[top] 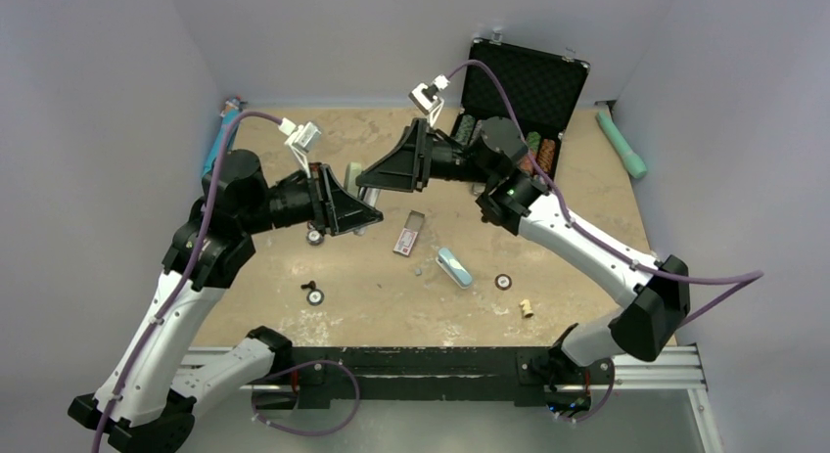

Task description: Unload the staples from the stapler

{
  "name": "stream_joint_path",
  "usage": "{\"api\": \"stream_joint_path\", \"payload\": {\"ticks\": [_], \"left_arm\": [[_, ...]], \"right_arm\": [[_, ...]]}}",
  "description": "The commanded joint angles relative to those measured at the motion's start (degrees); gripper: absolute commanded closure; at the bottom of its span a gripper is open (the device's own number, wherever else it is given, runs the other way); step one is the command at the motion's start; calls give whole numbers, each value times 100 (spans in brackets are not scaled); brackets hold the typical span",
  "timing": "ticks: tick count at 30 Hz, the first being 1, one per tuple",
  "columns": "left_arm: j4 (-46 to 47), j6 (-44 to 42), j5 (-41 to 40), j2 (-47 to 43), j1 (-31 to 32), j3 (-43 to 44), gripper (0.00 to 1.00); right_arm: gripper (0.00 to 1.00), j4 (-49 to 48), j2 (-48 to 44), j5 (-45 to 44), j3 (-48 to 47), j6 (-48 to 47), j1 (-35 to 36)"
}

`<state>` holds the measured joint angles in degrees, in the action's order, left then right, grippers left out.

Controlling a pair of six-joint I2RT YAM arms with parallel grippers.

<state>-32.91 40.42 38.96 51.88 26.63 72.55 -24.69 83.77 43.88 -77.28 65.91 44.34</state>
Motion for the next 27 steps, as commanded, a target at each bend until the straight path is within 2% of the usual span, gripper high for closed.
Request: {"api": "stream_joint_path", "payload": {"ticks": [1, 5, 8, 11, 13, 15, 22, 27], "left_arm": [[-19, -234, -143, -94, -18, 339, 100], [-396, -485, -356, -61, -18, 564, 100], [-893, -718, -824, 25, -22, 704, 100], [-1712, -932, -1814, 175, -18, 908, 100], [-2271, -919, -2754, 262, -18, 950, 100], [-2519, -958, -3317, 332, -18, 753, 100], [-2064, -880, -3821, 642, -18, -419, 100], [-1404, -1045, -3550, 1261, -18, -1287, 100]], "right_arm": [[1, 520, -381, -337, 23, -421, -223], [1, 1220, -630, -681, 209, -627, -589], [1, 2040, -834, -1083, 208, -1041, -858], [1, 2928, -1020, -1556, 119, -1525, -967], [1, 3294, -1132, -1766, 179, -1727, -977], [1, 3437, -1260, -1844, 382, -1773, -977], [3, 3433, -1700, -1969, 1082, -1614, -976], [3, 3580, -1785, -2122, 1088, -1667, -977]]}}
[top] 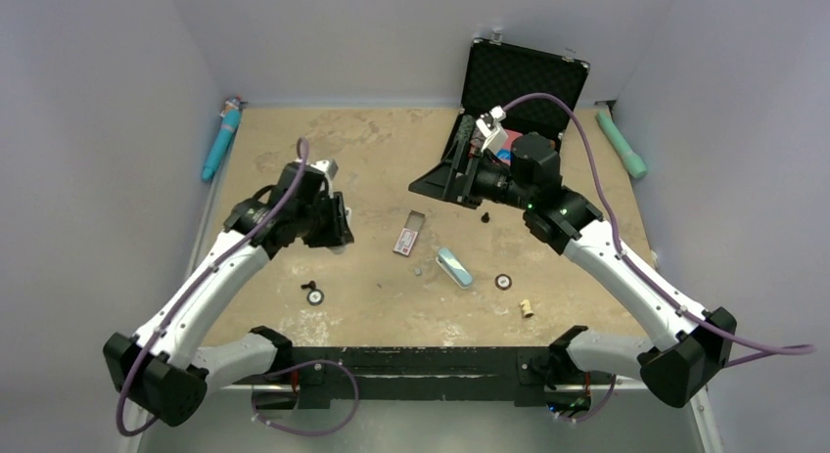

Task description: Unload the staples from the stapler

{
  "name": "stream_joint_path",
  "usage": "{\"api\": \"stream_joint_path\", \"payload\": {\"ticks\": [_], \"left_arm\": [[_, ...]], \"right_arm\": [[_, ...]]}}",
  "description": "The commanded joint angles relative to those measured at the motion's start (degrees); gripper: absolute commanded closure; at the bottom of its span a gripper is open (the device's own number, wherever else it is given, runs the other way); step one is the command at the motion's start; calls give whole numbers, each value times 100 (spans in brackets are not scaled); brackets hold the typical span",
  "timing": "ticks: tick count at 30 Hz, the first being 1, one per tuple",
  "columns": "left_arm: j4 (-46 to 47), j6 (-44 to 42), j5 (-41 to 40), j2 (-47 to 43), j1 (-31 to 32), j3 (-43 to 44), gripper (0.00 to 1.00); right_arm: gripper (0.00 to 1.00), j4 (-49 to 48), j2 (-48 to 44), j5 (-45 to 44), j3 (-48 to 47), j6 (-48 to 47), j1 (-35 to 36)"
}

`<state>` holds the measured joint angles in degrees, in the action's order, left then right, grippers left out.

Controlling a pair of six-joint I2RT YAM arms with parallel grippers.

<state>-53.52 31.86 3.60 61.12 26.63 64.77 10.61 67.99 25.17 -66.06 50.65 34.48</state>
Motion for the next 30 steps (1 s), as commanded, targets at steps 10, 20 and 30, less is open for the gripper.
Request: {"api": "stream_joint_path", "payload": {"ticks": [10, 20, 30], "left_arm": [[1759, -452, 213, 1535, -18, -1327, 100], [2104, -446, 379, 2156, -18, -1610, 94], [2008, -426, 307, 2280, -18, -1584, 48]], "right_arm": [[4, 85, -133, -174, -19, -174, 11], [4, 121, -32, -126, -52, -189, 7], [5, 100, 89, -93, -139, -178, 8]]}}
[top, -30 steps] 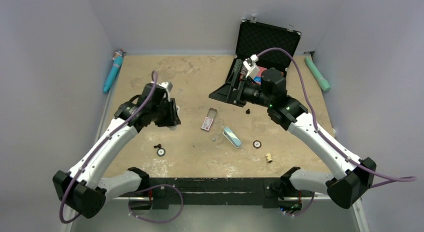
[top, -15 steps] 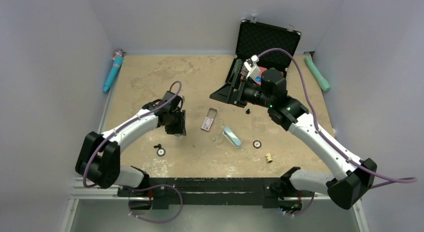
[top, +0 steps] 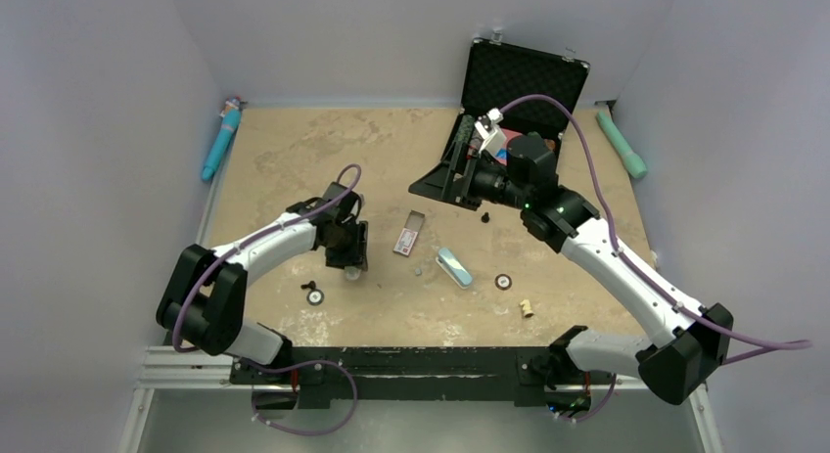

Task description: Unload the staples from the stapler

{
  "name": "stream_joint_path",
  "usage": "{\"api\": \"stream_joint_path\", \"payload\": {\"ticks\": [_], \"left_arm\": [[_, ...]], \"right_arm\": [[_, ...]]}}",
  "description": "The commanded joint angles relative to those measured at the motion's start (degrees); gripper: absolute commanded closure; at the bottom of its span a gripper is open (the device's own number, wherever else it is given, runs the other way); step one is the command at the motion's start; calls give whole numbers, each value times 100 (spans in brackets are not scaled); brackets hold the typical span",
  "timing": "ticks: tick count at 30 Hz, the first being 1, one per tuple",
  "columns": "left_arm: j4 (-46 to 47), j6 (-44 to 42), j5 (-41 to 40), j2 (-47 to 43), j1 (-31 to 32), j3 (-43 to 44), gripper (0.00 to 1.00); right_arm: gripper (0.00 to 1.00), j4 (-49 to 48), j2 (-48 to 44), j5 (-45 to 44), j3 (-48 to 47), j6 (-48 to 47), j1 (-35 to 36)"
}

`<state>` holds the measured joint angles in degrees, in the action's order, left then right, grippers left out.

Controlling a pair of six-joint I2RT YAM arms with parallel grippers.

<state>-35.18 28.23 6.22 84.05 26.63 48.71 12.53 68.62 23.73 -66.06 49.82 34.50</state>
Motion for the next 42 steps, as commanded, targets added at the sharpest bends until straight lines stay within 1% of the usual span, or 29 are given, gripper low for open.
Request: {"api": "stream_joint_path", "payload": {"ticks": [1, 4, 6, 9, 12, 18, 21, 25, 29, 31, 33, 34, 35, 38, 42], "left_arm": [[184, -70, 57, -47, -18, 18, 43], [215, -63, 73, -149, -18, -31, 33], [221, -55, 73, -226, -18, -45, 28], [129, -25, 99, -365, -18, 5, 24], [-111, 7, 128, -747, -18, 188, 22], [-873, -72, -131, -1957, -27, 622, 22], [-1149, -188, -156, -2525, -27, 668, 22], [-1413, -282, -104, -3237, -33, 570, 22], [-1690, -356, -120, -3790, -35, 496, 22], [-1830, -393, -318, -4048, -28, 434, 22], [-1881, -422, -673, -4331, -27, 239, 22], [-1838, -341, -977, -4476, -31, 122, 22], [-1874, -300, -1146, -4578, -27, 106, 22], [-1827, -405, -1134, -4720, -27, 116, 21], [-1919, -348, -1099, -4644, -31, 173, 22]], "right_arm": [[5, -90, 40, 53, -150, -95, 4], [5, -62, 68, 53, -178, -112, 8], [5, -57, 79, 53, -169, -129, 11], [5, 8, 85, 32, -162, -192, 5], [6, 213, 99, -101, -161, -350, 6], [7, 937, 62, -777, -108, -933, 21], [7, 1283, 77, -1080, -21, -1296, 92], [7, 1352, 138, -1006, 391, -1332, 108], [8, 1458, 369, -1280, 661, -1317, 211], [8, 1447, 522, -1400, 799, -1326, 221], [8, 1433, 672, -1578, 917, -1333, 224], [8, 1434, 751, -1692, 953, -1351, 223], [8, 1450, 822, -1805, 974, -1391, 228], [8, 1448, 1038, -1982, 994, -1570, 226], [9, 1441, 1333, -2048, 1003, -1719, 229]]}}
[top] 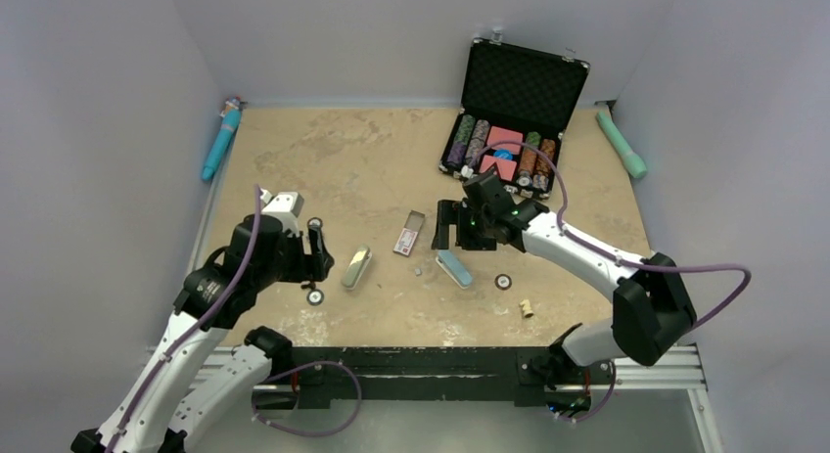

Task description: Unload the staples from the stapler

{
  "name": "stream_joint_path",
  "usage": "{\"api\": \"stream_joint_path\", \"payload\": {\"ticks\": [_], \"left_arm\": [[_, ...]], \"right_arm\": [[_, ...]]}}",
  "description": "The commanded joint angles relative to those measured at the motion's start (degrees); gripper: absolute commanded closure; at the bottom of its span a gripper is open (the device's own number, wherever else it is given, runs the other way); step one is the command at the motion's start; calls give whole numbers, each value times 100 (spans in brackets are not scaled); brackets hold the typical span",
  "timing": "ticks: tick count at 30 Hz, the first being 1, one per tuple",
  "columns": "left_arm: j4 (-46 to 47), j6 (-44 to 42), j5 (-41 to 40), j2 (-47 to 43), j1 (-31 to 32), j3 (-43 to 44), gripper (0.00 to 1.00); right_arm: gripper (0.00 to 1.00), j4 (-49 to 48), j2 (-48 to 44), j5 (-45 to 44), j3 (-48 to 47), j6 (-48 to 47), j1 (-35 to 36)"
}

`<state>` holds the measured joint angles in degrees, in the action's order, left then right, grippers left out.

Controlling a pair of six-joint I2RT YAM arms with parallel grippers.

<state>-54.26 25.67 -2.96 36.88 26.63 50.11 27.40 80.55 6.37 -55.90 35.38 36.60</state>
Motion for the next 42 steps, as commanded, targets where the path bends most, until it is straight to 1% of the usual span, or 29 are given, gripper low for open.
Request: {"api": "stream_joint_path", "payload": {"ticks": [1, 5, 10, 14, 15, 21, 24, 28, 32, 35, 38, 42], "left_arm": [[-5, -89, -171, 62, -27, 29, 22], [87, -125, -195, -34, -28, -23, 22], [141, -141, -217, 46, -27, -32, 23], [138, -141, -222, 118, -27, -18, 25], [139, -141, -227, 105, -28, -18, 25], [157, -138, -275, 55, -27, -36, 25], [158, -133, -267, 80, -27, -36, 25], [197, -157, -164, 100, -27, -51, 25], [294, -184, -12, 140, -27, -87, 25], [347, -235, 234, 153, -28, -87, 25], [546, -253, 775, 75, -29, -131, 22], [810, -27, 1860, 86, -31, -21, 22]], "right_arm": [[10, -68, 204, -308, 2, -295, 17], [15, -173, 507, -300, 136, -335, 52], [16, -178, 855, -432, 99, -391, 175], [22, -157, 1024, -499, -22, -430, 233], [26, -149, 1047, -507, -40, -441, 234], [55, -67, 1183, -505, -118, -515, 236], [72, -30, 1200, -493, -130, -576, 245], [100, 114, 1110, -414, -239, -702, 252], [100, 375, 889, -275, -447, -839, 251], [100, 309, 550, 244, -586, -994, 251], [100, 53, 194, 1005, -632, -1041, 253], [100, -271, -116, 2047, -742, -1115, 261]]}}
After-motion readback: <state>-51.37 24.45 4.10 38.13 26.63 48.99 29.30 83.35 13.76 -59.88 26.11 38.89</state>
